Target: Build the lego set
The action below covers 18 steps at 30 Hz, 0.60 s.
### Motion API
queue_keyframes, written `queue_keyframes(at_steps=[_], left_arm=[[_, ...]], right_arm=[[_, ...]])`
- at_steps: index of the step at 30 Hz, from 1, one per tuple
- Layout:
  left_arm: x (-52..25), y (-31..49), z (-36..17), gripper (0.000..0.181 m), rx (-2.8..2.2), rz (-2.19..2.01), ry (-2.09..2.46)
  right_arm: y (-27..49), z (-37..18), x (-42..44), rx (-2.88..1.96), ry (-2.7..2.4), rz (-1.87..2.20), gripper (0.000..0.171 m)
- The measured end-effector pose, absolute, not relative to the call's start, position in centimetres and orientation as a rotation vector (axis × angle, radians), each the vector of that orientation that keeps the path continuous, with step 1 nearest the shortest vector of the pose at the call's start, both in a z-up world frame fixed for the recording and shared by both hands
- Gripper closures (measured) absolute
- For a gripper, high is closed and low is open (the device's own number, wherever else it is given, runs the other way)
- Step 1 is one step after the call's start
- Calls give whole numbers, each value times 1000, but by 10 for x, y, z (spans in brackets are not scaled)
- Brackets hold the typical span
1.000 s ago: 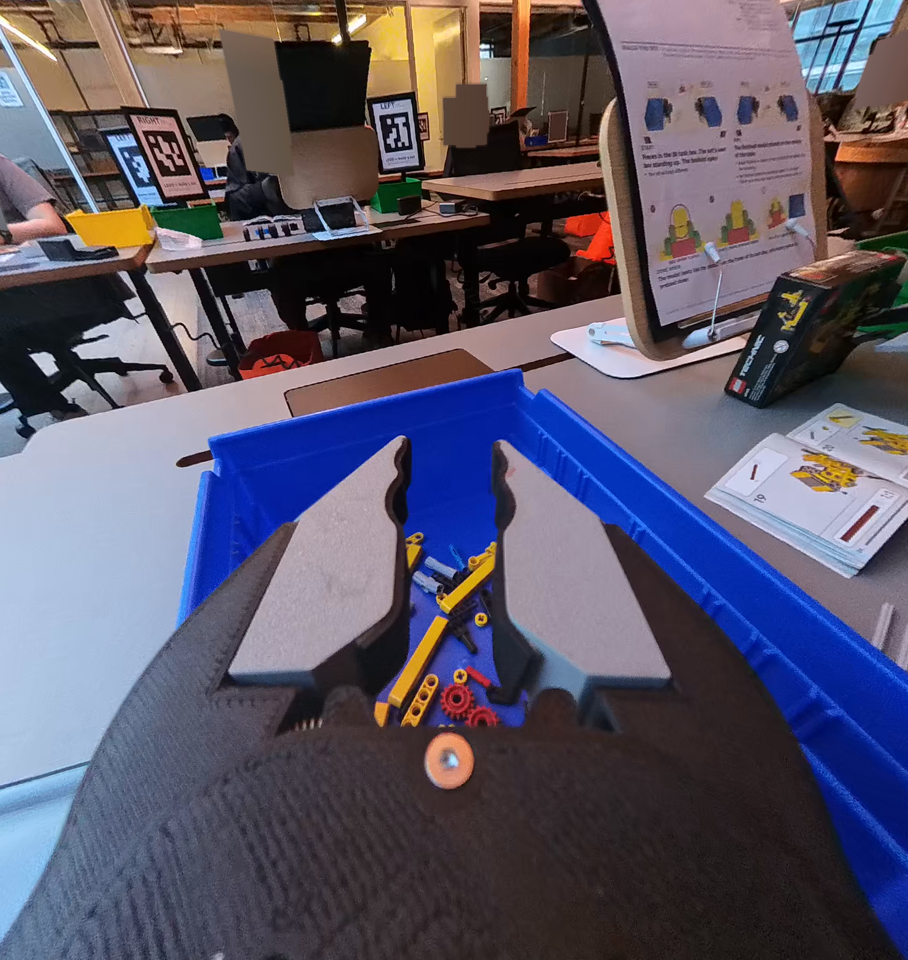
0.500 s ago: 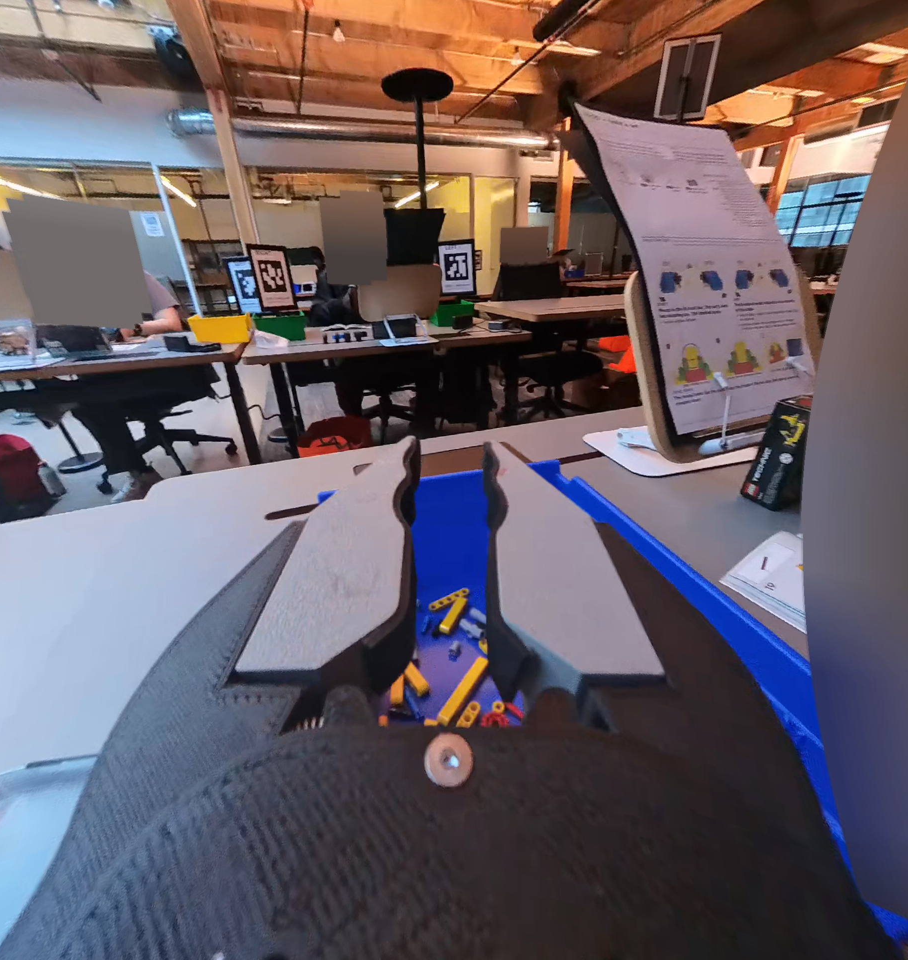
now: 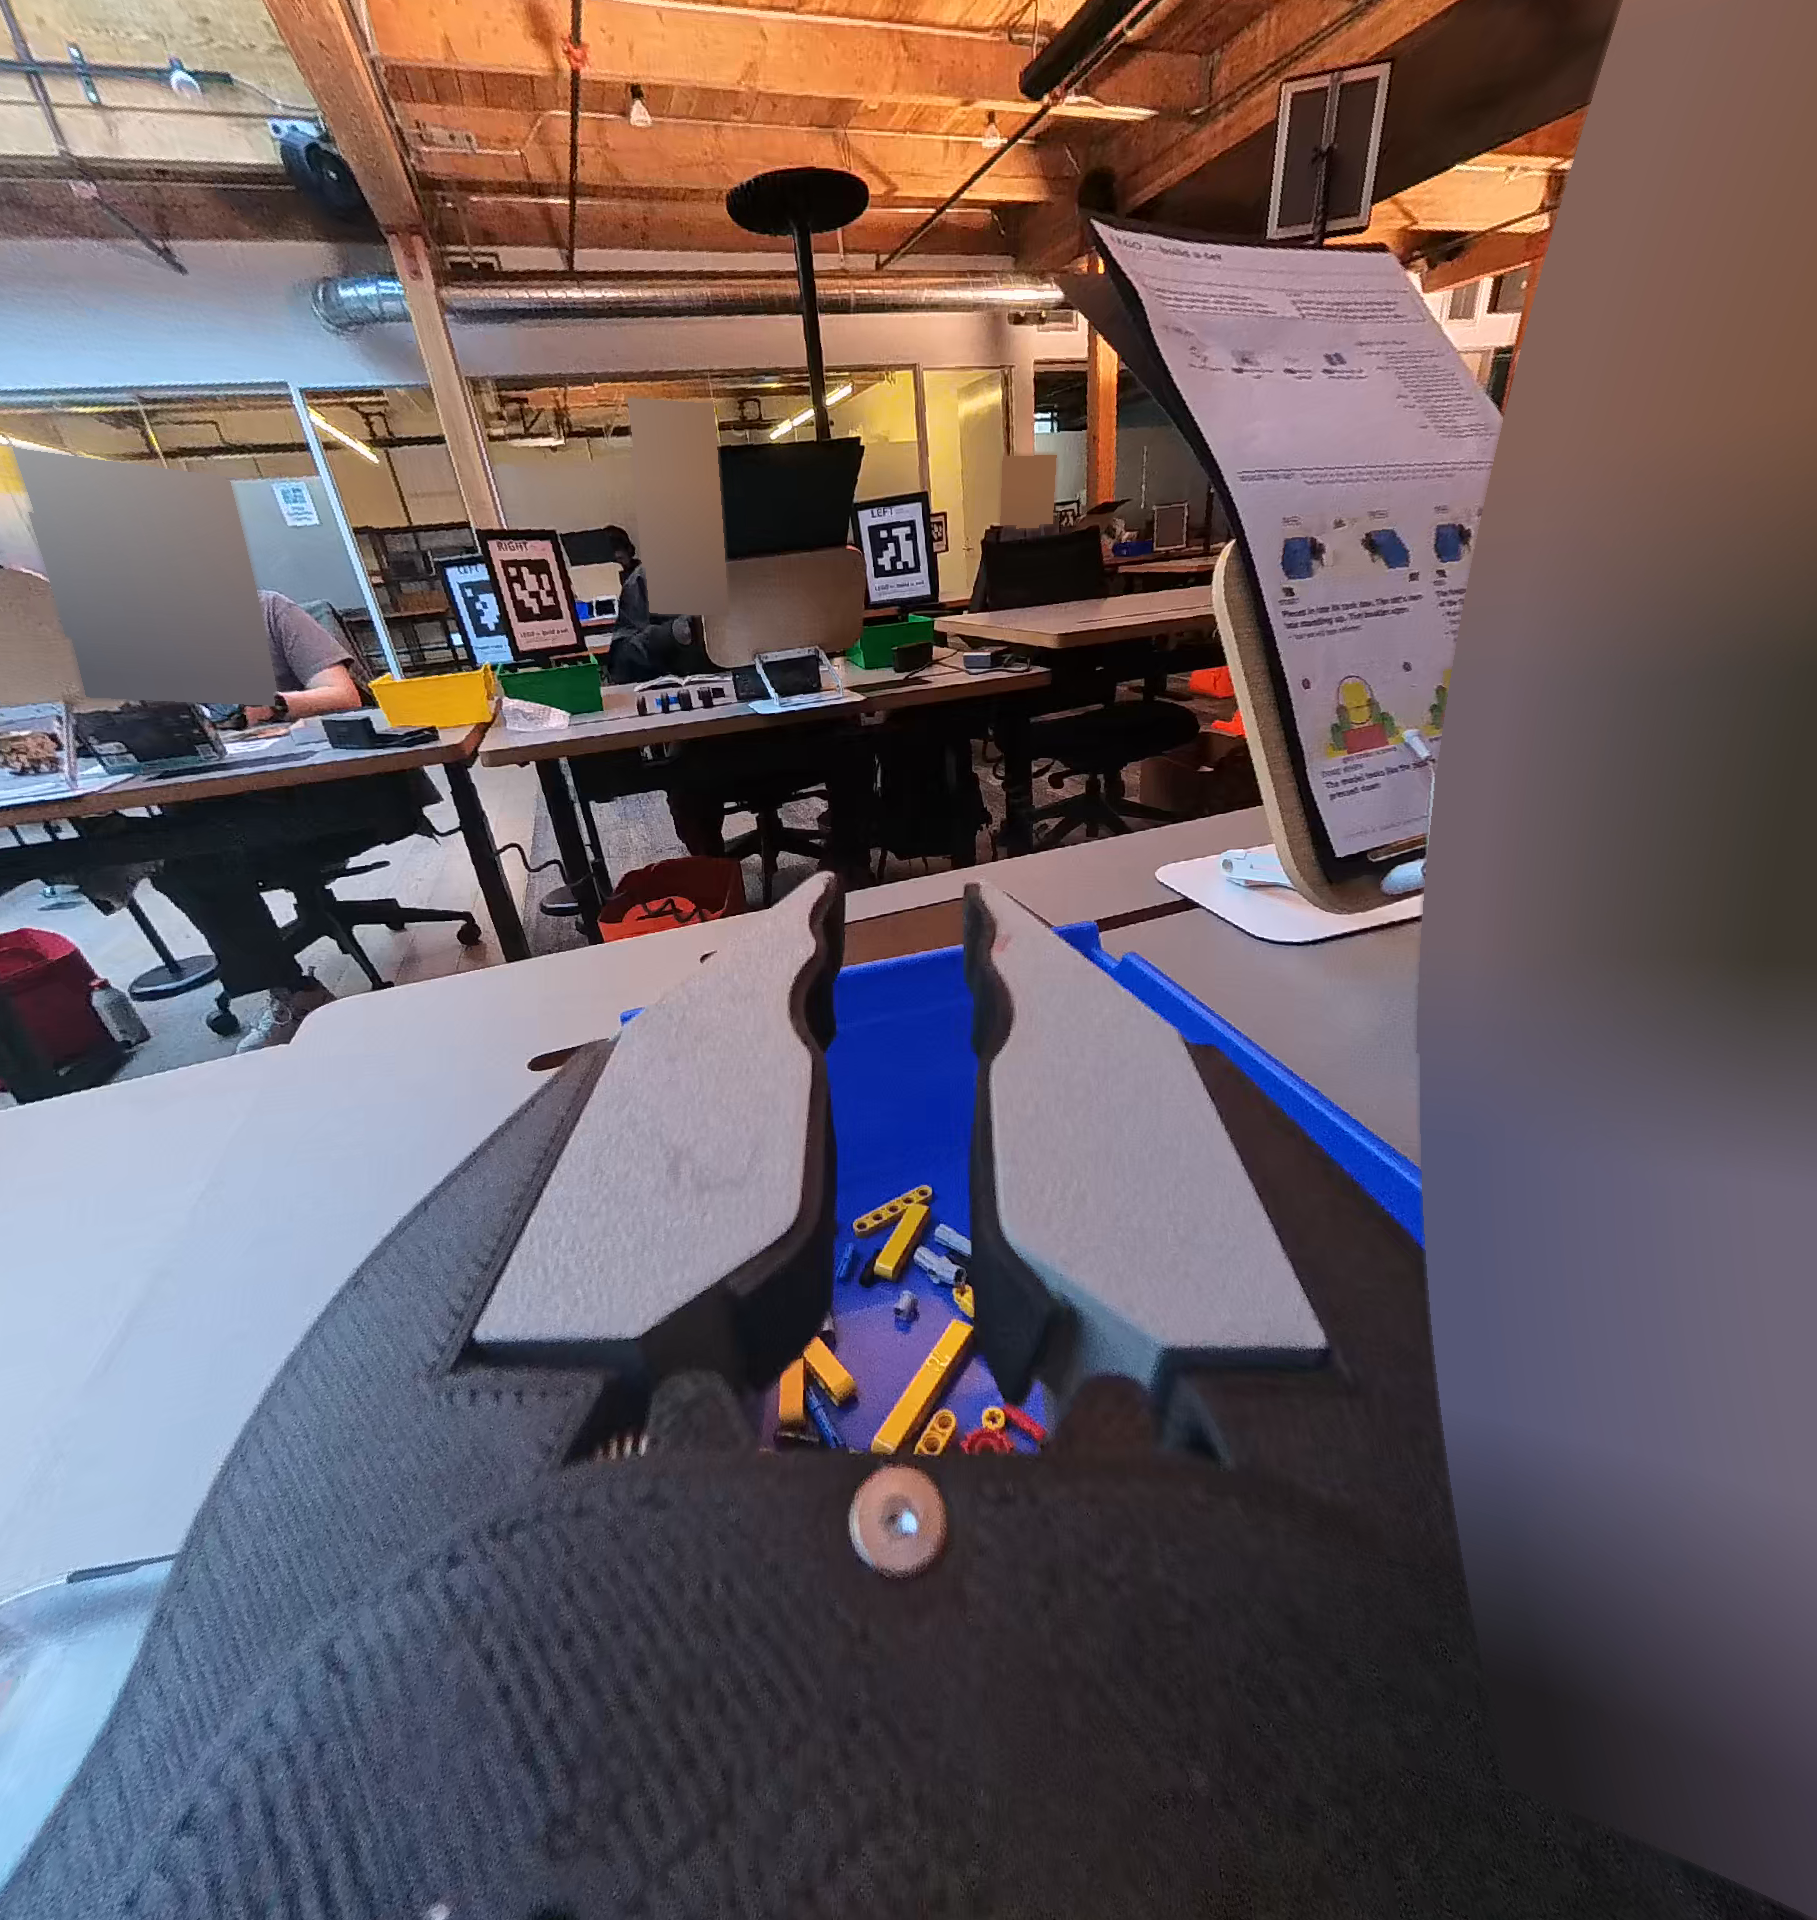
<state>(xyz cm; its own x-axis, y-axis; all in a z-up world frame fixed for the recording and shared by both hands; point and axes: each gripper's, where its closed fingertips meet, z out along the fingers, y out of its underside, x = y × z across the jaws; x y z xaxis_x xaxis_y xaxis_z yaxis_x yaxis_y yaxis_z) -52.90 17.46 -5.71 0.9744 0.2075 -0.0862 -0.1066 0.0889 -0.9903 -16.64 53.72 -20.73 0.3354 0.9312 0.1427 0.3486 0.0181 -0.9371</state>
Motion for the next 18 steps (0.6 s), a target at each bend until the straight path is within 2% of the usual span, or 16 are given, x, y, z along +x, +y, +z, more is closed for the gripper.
queue_keyframes(at_steps=[10, 12, 15, 18], left_arm=[[-527, 184, -73, 162, -1555, 195, -70], [-530, 188, -87, 170, -1622, 203, -67], [-526, 197, -115, 174, -1832, 99, -91], [-541, 192, -141, 181, -2159, 214, -91]], right_arm=[[535, -208, -168, -1534, -1223, 698, 124], [534, -208, -168, -1532, -1226, 699, 124], [534, -207, -167, -1527, -1224, 705, 124], [531, -205, -168, -1512, -1230, 732, 124]])
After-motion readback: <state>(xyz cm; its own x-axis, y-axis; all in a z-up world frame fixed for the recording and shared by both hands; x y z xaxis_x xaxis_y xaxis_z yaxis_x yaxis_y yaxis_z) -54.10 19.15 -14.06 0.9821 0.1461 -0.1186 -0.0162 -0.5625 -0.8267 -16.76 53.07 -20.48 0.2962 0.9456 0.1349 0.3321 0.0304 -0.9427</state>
